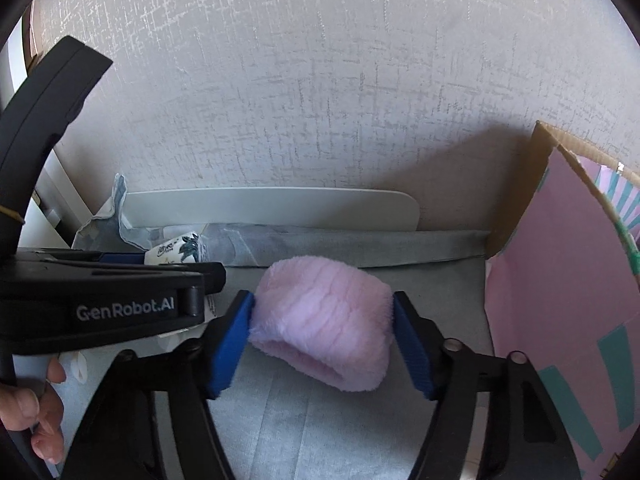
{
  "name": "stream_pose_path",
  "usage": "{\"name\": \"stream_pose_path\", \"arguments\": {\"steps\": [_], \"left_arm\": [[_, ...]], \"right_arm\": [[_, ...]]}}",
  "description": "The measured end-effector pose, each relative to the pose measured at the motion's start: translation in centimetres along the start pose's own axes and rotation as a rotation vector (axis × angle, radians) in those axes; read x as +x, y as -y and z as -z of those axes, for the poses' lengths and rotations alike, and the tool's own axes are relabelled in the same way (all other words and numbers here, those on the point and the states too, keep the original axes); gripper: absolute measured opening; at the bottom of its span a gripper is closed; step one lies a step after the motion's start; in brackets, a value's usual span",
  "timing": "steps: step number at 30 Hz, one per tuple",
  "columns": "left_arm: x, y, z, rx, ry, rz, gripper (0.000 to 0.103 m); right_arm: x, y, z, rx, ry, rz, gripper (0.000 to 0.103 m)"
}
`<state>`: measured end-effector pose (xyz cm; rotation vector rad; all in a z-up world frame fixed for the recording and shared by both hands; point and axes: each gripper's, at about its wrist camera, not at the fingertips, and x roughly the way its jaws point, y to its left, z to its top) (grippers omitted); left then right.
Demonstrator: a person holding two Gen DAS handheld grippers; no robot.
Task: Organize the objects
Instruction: 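Close the left tool on the tissue pack while the right tool grasps the pink wristband, then carry the tissue pack and pink wristband toward the cardboard box with both tools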
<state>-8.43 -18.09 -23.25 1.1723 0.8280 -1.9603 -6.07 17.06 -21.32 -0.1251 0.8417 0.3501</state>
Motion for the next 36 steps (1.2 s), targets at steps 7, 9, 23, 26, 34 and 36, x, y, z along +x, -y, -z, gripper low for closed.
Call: {"name": "stream_pose_path", "arguments": {"steps": [7, 9, 23, 26, 34, 36], "left_arm": [[-2.7, 0.1, 0.3, -0.018, 0.035, 0.020, 0.061], [-3.7, 0.2, 0.4, -0.021, 0.048, 0.024, 0.061], [-13.8, 1.2, 0.8, -0.052, 0.174, 0.028, 0.061], [-15.4, 2.1, 0.6, -0.058, 0.194, 0.028, 0.061], [-19.0, 6.3, 3.4, -0.072, 0.223, 0.043, 0.061], [-19.3, 7.2, 4.0, -0.072, 0.228, 0.046, 0.061]], "right_arm": [[-1.4, 0.4, -0.5, -0.003, -0.004, -0.028, 0.041], [-2.0, 0.6, -0.7, -0.006, -0.007, -0.039, 0.039], [-11.0, 2.5, -3.0, -0.025, 0.043, -0.120, 0.038], [-13.5, 4.9, -2.9, -0.033, 0.058, -0.140, 0.038], [-18.6, 7.6, -3.5, -0.066, 0.069, -0.199, 0.038], [-19.0, 8.6, -3.1, -0.068, 0.069, -0.205, 0.038]]}}
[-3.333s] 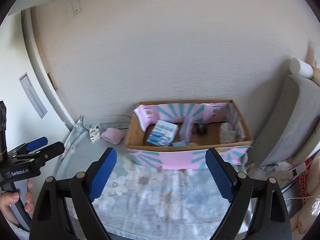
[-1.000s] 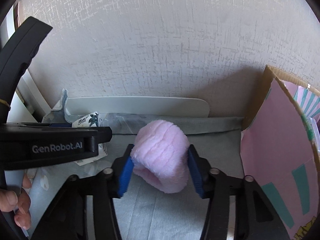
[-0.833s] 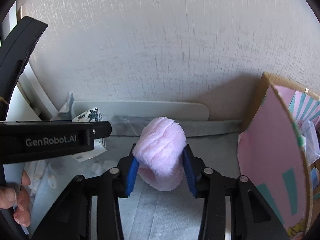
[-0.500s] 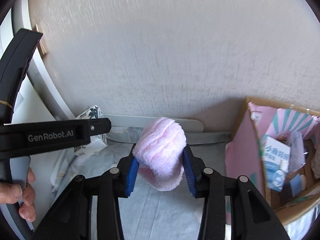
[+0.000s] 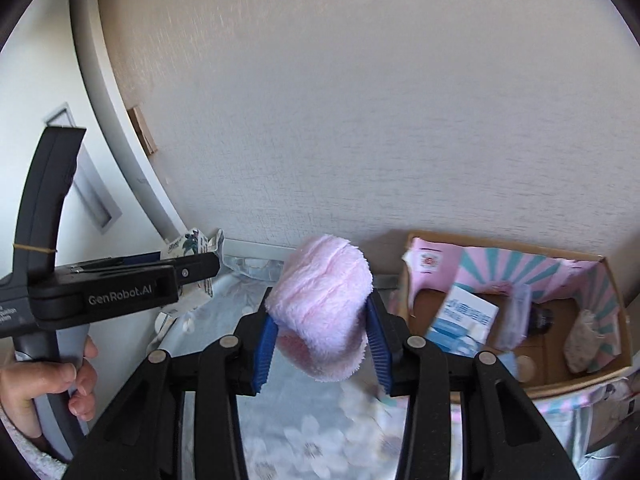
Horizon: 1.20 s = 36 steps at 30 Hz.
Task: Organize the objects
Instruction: 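Carry the tissue pack and pink wristband toward the cardboard box with both tools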
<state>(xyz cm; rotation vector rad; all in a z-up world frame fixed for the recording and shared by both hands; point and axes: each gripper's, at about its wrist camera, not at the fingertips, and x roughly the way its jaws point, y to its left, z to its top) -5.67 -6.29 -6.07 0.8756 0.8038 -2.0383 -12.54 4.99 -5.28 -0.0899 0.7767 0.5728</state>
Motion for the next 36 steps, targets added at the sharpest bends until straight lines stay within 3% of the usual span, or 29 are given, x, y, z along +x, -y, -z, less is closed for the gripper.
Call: {"name": "stream_pose_path", "arguments": {"steps": [2, 10, 22, 29, 36], "left_arm": [[-0.7, 1.3, 0.9, 0.002, 0.000, 0.004, 0.061], [-2.7, 6.8, 4.7, -0.010, -0.006, 0.035, 0.061], [-1.5, 15.3, 10.7, -0.032, -0.008, 0.098, 0.061], [-1.3, 18.9, 10.6, 0.031, -0.024, 0.132, 0.061], [-0.6, 20.8, 7.6, 0.091, -0.030, 0.175, 0.061]], "right_arm": [[-1.2, 0.7, -0.9, 0.000, 0.000, -0.003, 0.038], [-5.4, 5.8, 2.3, -0.015, -0.009, 0.000, 0.038], [-10.7, 12.3, 5.8, -0.029, -0.050, 0.022, 0.038], [-12.2, 15.6, 6.7, 0.019, -0.064, 0.060, 0.038], [-12.3, 18.4, 4.8, 0.067, -0.059, 0.106, 0.038]]}}
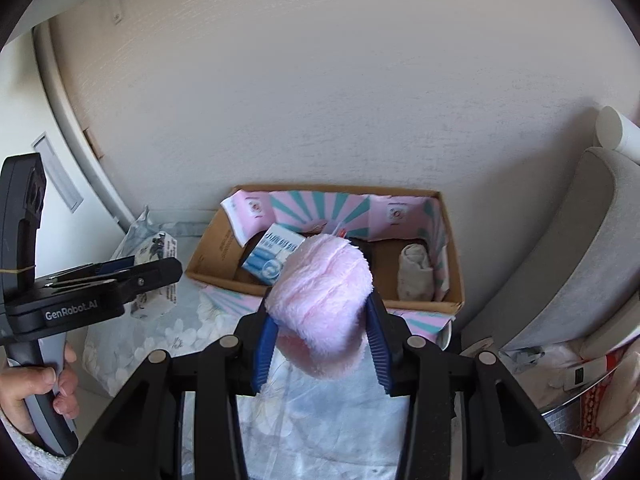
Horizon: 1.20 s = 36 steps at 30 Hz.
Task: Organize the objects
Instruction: 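Carry the tissue pack and pink wristband toward the cardboard box with both tools, then lower the tissue pack and wristband into the box and open both tools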
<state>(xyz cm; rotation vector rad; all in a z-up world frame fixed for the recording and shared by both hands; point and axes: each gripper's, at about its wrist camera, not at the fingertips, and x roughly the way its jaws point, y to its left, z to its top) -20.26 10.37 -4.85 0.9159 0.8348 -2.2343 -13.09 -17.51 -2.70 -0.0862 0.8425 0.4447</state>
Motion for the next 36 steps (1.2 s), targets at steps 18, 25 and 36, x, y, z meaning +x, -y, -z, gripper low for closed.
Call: {"name": "stream_pose_path", "arguments": {"steps": [18, 25, 36], "left_arm": [[11.1, -0.2, -9.8, 0.104, -0.156, 0.012, 0.061], [15.5, -0.8, -9.9, 0.125, -0.231, -0.001, 0.061], [16.7, -0.7, -10.3, 0.204, -0.237, -0.054, 0.103]], "right_arm": [[10.1, 2.9, -10.9, 0.029, -0.094, 0.024, 0.038], [15.4, 3.5, -11.4, 0.059, -0.189, 0.019, 0.038], [19.5, 4.2, -11.4, 0.097, -0.319, -0.004, 0.058]]}}
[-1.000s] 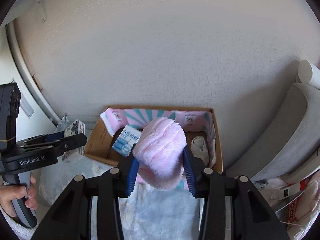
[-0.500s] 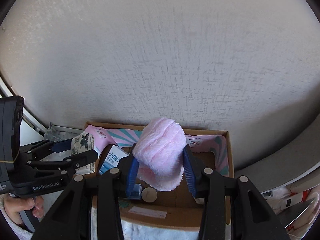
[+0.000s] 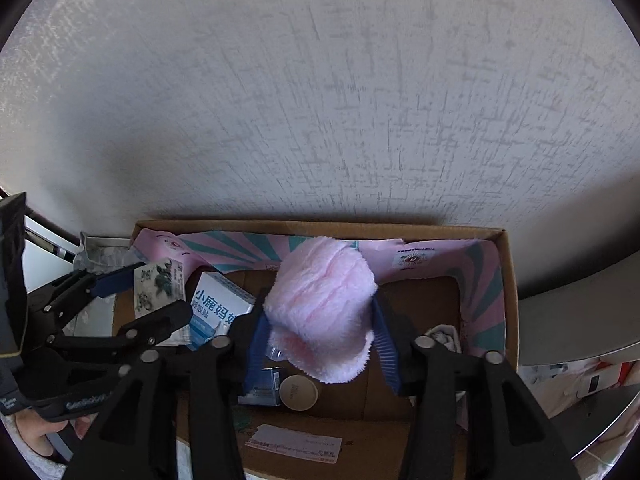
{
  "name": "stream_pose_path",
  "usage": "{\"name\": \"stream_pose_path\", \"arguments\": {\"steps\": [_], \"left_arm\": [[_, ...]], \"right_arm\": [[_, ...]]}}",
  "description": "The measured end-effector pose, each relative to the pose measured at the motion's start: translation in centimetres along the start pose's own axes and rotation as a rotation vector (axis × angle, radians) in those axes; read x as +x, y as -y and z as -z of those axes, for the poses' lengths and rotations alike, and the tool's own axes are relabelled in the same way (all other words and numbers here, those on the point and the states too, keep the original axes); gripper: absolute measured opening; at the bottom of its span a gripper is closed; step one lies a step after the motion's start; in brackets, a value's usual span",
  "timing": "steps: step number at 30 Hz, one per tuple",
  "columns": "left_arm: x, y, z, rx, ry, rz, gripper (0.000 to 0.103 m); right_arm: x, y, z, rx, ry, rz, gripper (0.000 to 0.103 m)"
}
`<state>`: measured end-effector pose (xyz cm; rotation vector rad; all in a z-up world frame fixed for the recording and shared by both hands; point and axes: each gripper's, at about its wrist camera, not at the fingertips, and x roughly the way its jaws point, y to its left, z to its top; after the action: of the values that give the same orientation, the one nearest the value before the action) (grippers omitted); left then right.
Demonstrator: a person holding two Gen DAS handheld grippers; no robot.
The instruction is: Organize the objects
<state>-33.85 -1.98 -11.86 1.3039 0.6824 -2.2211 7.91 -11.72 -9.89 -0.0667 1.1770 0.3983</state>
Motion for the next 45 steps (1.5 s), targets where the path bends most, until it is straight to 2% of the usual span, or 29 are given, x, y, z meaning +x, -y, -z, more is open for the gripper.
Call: {"name": "stream_pose_path", "arguments": {"steps": [1, 2, 4, 8, 9, 10, 13, 17, 22, 28, 32, 36, 45], "left_arm": [[0.0, 0.2, 0.0, 0.019, 0.001, -0.010, 0.103], [0.1, 0.4, -0.1, 0.033, -0.001, -0.014, 0.103], [0.4, 0.9, -0.1, 0.067, -0.008, -0.029, 0.103], [0.9, 2.2, -0.1, 0.105, -0.009, -0.045, 0.103], [0.9, 3.2, 0.2, 0.108, -0.009, -0.045, 0.103], [1.0, 3.4, 0.2, 0.109, -0.009, -0.042, 0.103], [0.9, 3.2, 0.3, 0.107, -0.012, -0.035, 0.103], [0.9, 3.1, 0.3, 0.100, -0.007, -0.032, 0.103], [-0.5, 3.4, 0.7, 0.088, 0.006, -0.039, 0.103], [-2.9, 3.2, 1.1, 0.063, 0.045, -0.051, 0.103], [-5.6, 2.9, 1.6, 0.031, 0.089, -0.060, 0.103], [-8.6, 3.0, 2.6, 0.005, 0.128, -0.100, 0.103], [-16.3, 1.3, 6.6, -0.136, 0.231, -0.131, 0.103]], "right_arm": [[0.2, 0.0, -0.1, -0.008, -0.007, 0.013, 0.075], [0.3, 0.0, -0.2, -0.016, -0.009, 0.025, 0.087], [0.7, 0.0, -0.3, -0.031, -0.030, 0.016, 0.094], [1.1, 0.0, -0.1, -0.033, -0.042, 0.012, 0.099], [1.1, 0.0, -0.1, -0.033, -0.036, 0.017, 0.100], [1.6, -0.9, -1.2, -0.030, -0.035, 0.018, 0.100], [1.5, -1.0, -1.2, -0.023, -0.033, 0.014, 0.100], [0.5, 0.3, -0.5, -0.021, -0.026, 0.013, 0.100], [0.2, 0.0, -0.1, -0.016, -0.021, 0.006, 0.100], [-2.2, -0.3, 0.5, -0.015, 0.003, -0.006, 0.100], [-4.2, -0.9, 0.6, -0.022, 0.033, -0.010, 0.100], [-6.8, -2.2, 1.0, -0.040, 0.082, -0.018, 0.100], [-13.4, -6.2, 2.8, -0.103, 0.202, -0.033, 0.102]]}}
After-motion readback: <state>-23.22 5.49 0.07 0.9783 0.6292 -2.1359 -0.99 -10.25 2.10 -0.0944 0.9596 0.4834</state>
